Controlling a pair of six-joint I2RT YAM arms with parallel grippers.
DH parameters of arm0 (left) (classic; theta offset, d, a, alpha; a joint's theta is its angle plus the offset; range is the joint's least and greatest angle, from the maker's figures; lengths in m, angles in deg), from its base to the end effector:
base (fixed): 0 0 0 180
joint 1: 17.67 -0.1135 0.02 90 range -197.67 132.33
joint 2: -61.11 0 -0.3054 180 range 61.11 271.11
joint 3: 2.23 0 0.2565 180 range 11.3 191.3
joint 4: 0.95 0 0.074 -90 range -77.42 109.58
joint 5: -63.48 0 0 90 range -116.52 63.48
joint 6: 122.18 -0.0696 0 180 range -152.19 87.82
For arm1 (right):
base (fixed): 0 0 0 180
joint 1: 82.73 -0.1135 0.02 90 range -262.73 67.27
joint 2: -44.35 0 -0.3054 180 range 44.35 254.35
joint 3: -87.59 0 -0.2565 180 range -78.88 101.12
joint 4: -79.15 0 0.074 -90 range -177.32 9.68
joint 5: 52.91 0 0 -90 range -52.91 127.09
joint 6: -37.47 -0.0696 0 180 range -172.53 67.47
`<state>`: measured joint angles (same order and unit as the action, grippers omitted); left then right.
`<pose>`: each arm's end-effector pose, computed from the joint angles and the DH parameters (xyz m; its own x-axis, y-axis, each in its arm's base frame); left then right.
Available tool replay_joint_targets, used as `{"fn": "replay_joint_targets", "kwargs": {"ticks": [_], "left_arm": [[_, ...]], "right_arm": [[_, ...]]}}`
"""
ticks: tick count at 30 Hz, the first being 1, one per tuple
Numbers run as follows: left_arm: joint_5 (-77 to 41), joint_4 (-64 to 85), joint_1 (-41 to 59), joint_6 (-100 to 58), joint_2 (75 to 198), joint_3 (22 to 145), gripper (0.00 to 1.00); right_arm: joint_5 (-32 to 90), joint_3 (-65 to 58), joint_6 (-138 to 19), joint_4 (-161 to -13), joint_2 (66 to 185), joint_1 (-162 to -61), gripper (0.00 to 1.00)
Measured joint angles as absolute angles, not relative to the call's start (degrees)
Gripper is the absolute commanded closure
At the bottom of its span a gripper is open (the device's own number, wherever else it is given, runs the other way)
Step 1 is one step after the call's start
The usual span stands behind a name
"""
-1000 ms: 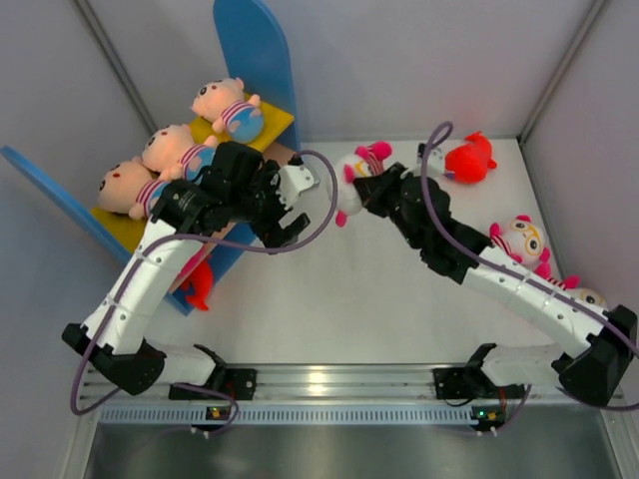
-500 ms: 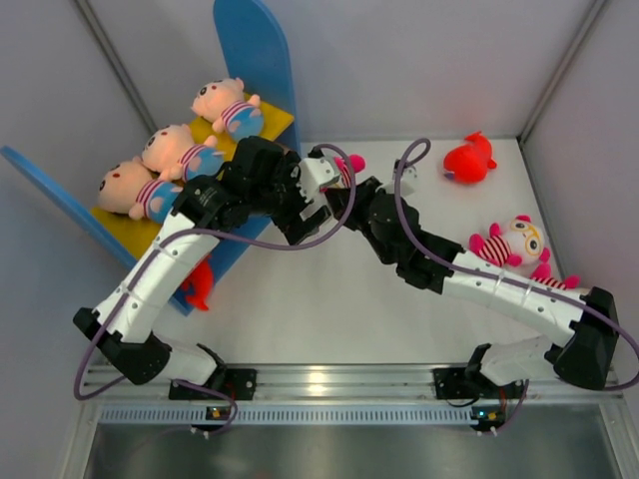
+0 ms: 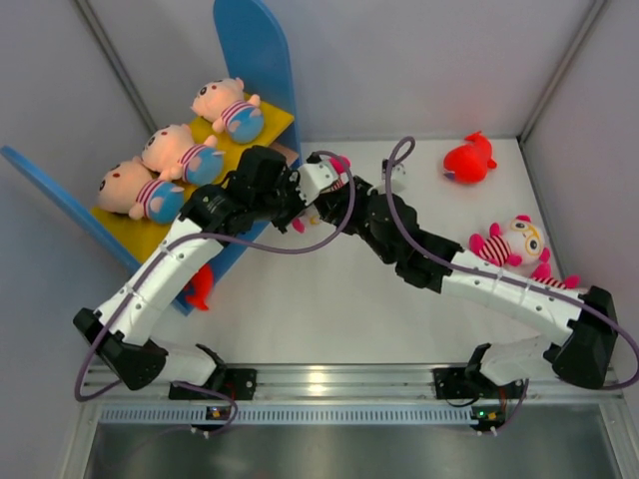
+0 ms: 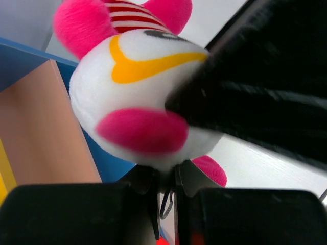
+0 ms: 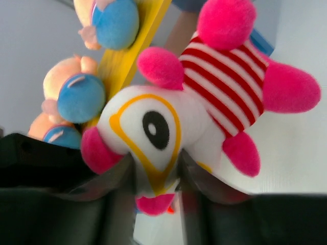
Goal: Place and organize the stuffed toys onto the shelf
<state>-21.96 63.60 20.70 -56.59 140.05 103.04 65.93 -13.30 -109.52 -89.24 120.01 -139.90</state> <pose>0.2349 -0.1930 0.4383 -0.1657 0.6567 -0.7357 0.8085 0.5177 0.2799 0.2093 0.2624 0.4057 -0.4421 0.6697 -0.5967 -0.1954 0.5773 0.7928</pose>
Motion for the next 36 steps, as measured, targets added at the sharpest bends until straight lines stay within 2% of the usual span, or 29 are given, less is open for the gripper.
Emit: {"fn": "replay_joint_targets", "kwargs": {"ticks": [1, 2, 3, 5, 8, 10, 12, 16, 20, 26, 36], "left_arm": [[-22.0, 63.6, 20.4, -56.7, 139.7, 102.6, 1.00], [-21.7, 63.4, 20.0, -56.9, 139.3, 101.8, 1.00], [-21.3, 63.1, 19.5, -57.1, 139.0, 101.2, 1.00], [-19.6, 61.8, 18.4, -58.0, 137.9, 99.0, 1.00], [-15.4, 62.1, 17.1, -61.0, 136.0, 95.8, 1.00], [-12.5, 63.4, 16.7, -63.3, 134.8, 94.3, 1.00], [-8.8, 66.1, 16.6, -66.1, 134.1, 93.8, 1.00], [-2.3, 70.7, 16.6, -71.8, 133.6, 93.2, 1.00], [1.0, 74.6, 16.6, -76.2, 133.6, 92.6, 1.00], [4.6, 78.5, 16.6, -80.4, 133.6, 92.5, 1.00], [6.4, 81.9, 16.6, -83.9, 133.6, 92.6, 1.00]], "right_arm": [[64.1, -13.4, -107.8, -88.6, 119.4, -139.6, 0.39], [61.8, -13.5, -106.4, -88.1, 118.8, -138.8, 0.21], [58.0, -13.7, -104.9, -86.9, 117.7, -137.6, 0.13], [46.0, -13.6, -98.2, -83.8, 115.5, -132.8, 0.07], [31.2, -13.2, -83.6, -76.6, 112.1, -119.2, 0.06], [26.2, -12.8, -70.5, -71.1, 110.4, -111.1, 0.04], [23.0, -12.8, -58.4, -66.1, 108.4, -107.4, 0.03], [10.8, -12.8, -37.4, -59.4, 104.6, -107.6, 0.02], [-1.5, -11.0, -25.7, -56.5, 104.8, -107.8, 0.04], [-10.6, -4.4, -19.3, -55.0, 114.3, -111.6, 0.05], [-15.6, 0.2, -16.6, -51.9, 128.7, -122.3, 0.04]]}}
